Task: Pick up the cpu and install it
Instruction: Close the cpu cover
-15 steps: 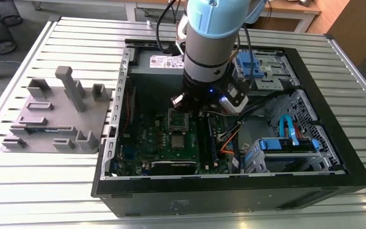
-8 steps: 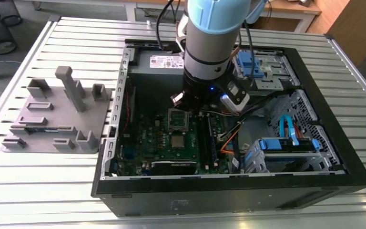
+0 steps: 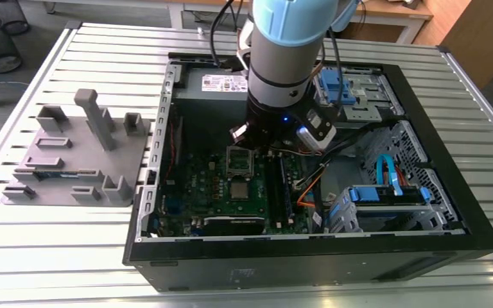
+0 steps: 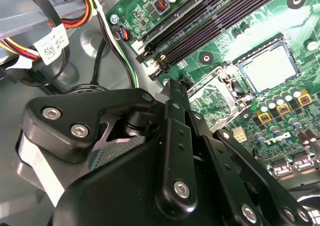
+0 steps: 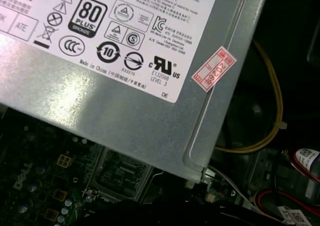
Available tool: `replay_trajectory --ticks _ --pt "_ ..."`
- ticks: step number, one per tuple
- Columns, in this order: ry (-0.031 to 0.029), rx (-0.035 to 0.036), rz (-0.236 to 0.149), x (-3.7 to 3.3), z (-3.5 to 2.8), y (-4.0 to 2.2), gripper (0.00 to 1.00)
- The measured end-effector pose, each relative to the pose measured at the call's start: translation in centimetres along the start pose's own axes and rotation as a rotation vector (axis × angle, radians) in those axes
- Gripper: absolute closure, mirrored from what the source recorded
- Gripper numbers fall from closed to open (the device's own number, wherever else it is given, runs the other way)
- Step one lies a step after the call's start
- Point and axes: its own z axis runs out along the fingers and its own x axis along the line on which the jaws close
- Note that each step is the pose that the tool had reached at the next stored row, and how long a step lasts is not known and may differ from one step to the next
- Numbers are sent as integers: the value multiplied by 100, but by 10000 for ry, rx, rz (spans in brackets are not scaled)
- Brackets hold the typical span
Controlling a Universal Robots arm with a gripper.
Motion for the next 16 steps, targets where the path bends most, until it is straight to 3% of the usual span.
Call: replay_trajectory --ticks 11,16 --pt "93 -111 -806 -20 37 -10 89" --pt "78 -187 -921 -36 46 -16 89"
